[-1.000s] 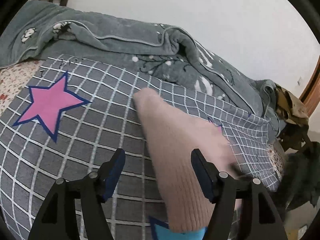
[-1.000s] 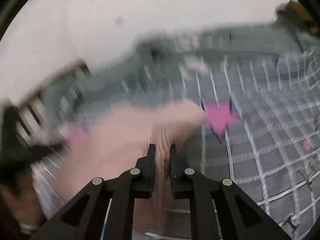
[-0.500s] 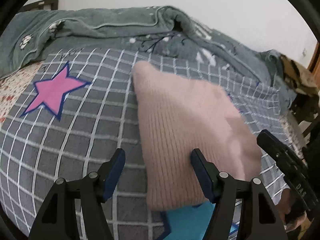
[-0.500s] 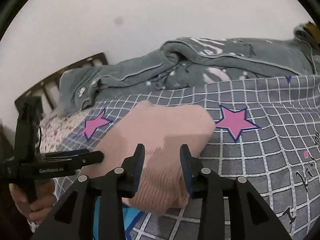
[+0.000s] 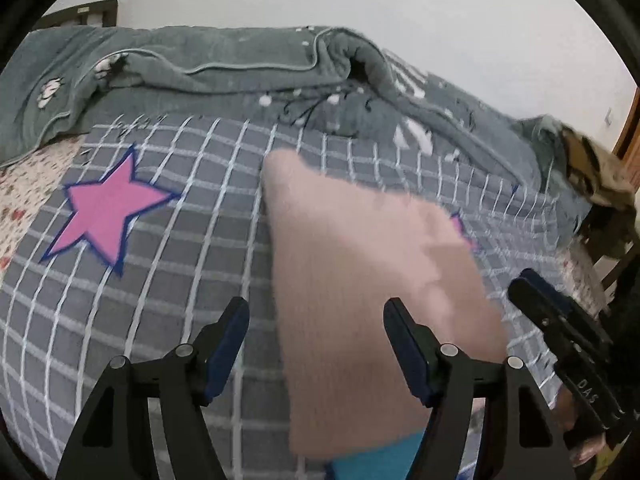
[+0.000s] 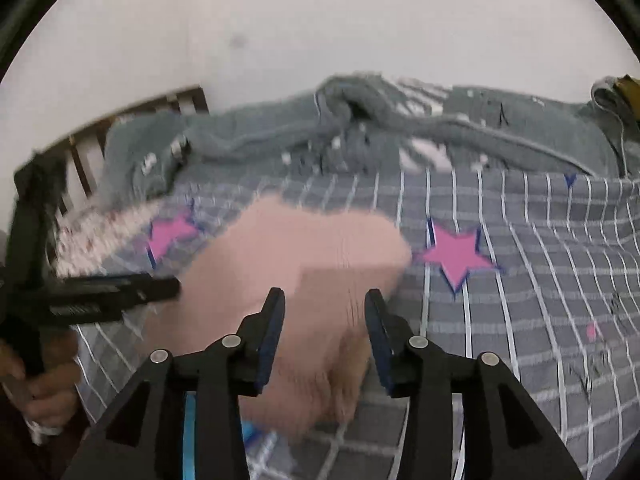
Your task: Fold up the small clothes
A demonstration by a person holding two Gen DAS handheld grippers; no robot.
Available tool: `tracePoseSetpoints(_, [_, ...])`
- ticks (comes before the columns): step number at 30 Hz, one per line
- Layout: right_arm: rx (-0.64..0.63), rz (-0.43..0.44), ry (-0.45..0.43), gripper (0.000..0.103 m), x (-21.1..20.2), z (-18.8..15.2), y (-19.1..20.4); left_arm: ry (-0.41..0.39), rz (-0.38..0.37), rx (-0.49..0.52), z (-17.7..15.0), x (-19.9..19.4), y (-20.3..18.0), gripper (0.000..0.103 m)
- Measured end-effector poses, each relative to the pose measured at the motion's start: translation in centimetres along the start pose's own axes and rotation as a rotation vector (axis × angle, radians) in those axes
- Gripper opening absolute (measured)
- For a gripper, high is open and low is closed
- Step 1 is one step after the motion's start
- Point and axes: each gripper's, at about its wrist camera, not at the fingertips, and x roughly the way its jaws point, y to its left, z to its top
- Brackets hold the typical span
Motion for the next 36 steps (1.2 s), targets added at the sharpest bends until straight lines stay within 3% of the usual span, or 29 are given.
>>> tracePoseSetpoints(5, [0.030, 0.038, 0.004, 0.043, 3.6, 2.9, -0.6, -0.029, -0.091, -0.024, 4.1, 2.3, 0.0, 0.066])
tracePoseSetpoints(9, [0.004, 0.062, 0.095, 0.043, 7.4, 4.1, -1.5, -0.017, -0.142, -0.015, 6.2, 5.1, 0.0, 0.066])
tracePoseSetpoints(15, [-0.009, 0.015, 0.189, 0.043, 12.0, 2.4, -3.7, 0.112, -0.133, -0.019, 7.8, 11.5, 0.5, 0.066])
tracePoseSetpoints(18, [0.061, 0.036, 0.259, 0.043, 14.1, 1.5, -5.4, 0.174, -0.149, -0.058, 7.9, 13.5, 1.3, 0.066])
tracePoseSetpoints(21, [0.084, 0.011, 0.247, 0.048, 14.0, 1.7, -6.0, 0.169, -0.146, -0.046, 7.7, 13.4, 1.3, 0.066])
tracePoseSetpoints(25, [0.088, -0.001, 0.197, 0.048, 12.5, 1.9, -5.9, 0.142, -0.082, 0.010, 6.8, 12.2, 0.3, 0.066])
tracePoseSetpoints(31, [0.041, 0.097, 0.065, 0.048, 6.0, 1.7, -3.3, 0.075, -0.033, 0.063, 4.0, 8.3, -0.3, 0.068])
tracePoseSetpoints(36, [-0.012, 0.079, 0.095, 0.048, 2.8, -1.5, -1.1, 0.051, -0.043, 0.033, 1.5, 5.2, 0.3, 0.068])
